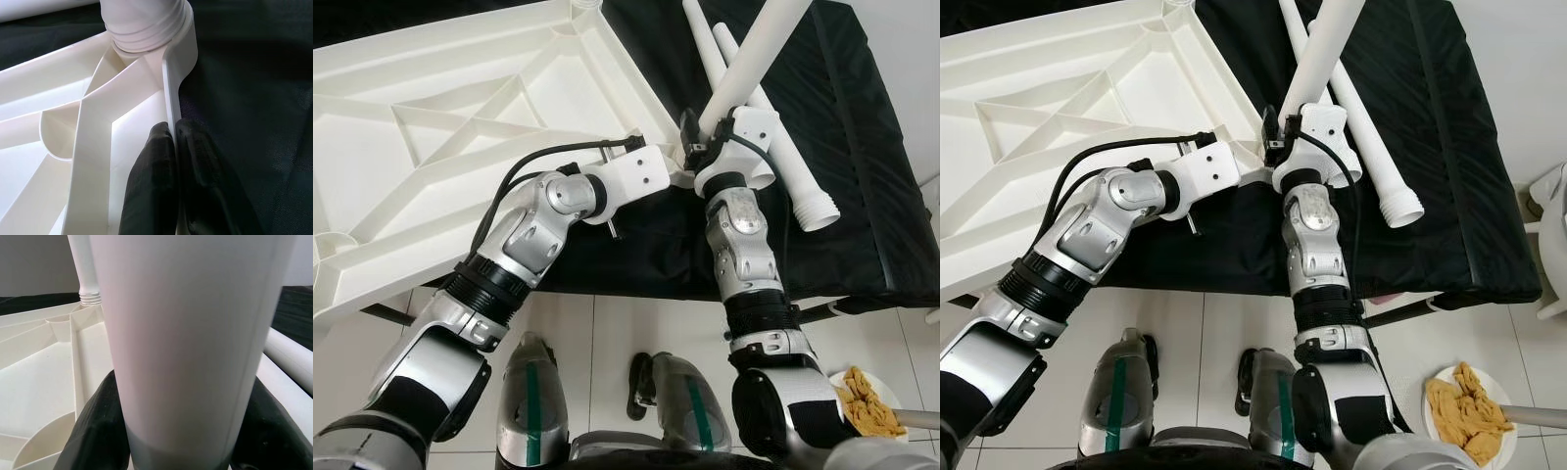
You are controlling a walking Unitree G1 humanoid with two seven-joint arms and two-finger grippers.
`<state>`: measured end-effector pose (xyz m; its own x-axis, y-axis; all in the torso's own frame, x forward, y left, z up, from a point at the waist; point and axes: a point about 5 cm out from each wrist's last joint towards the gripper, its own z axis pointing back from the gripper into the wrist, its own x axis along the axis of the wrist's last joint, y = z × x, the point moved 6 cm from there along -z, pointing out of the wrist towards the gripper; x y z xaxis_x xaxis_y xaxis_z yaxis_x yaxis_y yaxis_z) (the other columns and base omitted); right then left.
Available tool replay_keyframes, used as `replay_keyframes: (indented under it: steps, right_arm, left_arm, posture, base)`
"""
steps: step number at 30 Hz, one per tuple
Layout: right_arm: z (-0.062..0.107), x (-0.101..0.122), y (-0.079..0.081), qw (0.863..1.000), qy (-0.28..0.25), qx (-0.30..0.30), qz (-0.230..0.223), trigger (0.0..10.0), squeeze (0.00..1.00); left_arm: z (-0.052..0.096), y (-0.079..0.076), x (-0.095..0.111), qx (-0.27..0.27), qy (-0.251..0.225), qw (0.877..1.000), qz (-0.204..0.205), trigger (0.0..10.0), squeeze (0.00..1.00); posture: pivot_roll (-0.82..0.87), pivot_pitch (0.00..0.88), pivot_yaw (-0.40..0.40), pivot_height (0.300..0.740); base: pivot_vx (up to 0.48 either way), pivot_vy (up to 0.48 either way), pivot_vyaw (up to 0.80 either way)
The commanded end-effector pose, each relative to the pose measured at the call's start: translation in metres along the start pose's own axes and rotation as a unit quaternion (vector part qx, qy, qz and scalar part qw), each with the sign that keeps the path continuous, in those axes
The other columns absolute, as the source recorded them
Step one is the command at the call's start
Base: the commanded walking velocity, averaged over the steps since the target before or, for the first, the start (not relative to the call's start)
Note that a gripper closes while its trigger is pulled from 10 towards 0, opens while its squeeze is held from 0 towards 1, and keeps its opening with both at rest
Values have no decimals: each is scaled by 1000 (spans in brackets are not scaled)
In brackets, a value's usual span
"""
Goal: Building children table
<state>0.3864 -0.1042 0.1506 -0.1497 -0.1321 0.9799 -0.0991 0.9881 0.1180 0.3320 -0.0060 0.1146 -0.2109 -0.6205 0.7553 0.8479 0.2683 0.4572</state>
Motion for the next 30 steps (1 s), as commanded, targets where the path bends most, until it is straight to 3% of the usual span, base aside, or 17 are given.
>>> replay_keyframes:
  steps: [1,2,3,4,5,10,20,21,25,30]
  right_arm:
    - [3,-9,6,1000,18,7,-3,10000,0]
    - [3,-7,5,1000,15,4,-3,10000,0]
    - [3,-5,5,1000,9,6,-5,10000,435]
    - [3,-5,5,1000,9,6,-5,10000,435]
    - [4,-4,7,1000,6,8,-10,10000,1000]
    - [6,-1,13,1000,0,21,-23,10000,1000]
    - [9,8,4,999,-19,51,-5,10000,1000]
    - [13,7,5,996,-20,88,-3,10000,0]
    - [15,7,4,994,-19,108,-7,10000,0]
    - [21,11,-1,981,-16,191,9,10000,0]
  left_arm:
    - [-4,-9,21,-14,-34,999,-31,10000,0]
    - [-4,-9,21,-14,-34,999,-31,10000,0]
    - [-4,-9,20,-15,-33,999,-31,10000,0]
    - [-4,-9,20,-15,-33,999,-31,10000,0]
    - [-3,-9,20,-15,-33,999,-32,10000,0]
    - [-3,-10,20,-16,-33,999,-32,10000,0]
    - [-3,-11,20,-16,-34,999,-30,10000,0]
    - [-3,-10,21,-14,-35,999,-29,10000,0]
    - [-3,-9,22,-14,-35,999,-28,10000,0]
    - [-2,-8,22,-12,-35,999,-28,10000,0]
  posture:
    - [54,11,-88,740]
    - [56,8,-87,740]
    - [56,7,-87,740]
    - [56,7,-87,740]
    - [56,7,-87,740]
    - [56,8,-88,740]
    - [55,14,-87,740]
    - [53,19,-84,740]
    - [53,19,-84,740]
    - [50,25,-80,740]
  base:
    - [0,0,0]
    - [0,0,0]
    - [0,0,0]
    - [0,0,0]
    - [0,0,0]
    - [0,0,0]
    - [0,0,0]
    - [0,0,0]
    - [0,0,0]
    - [0,0,0]
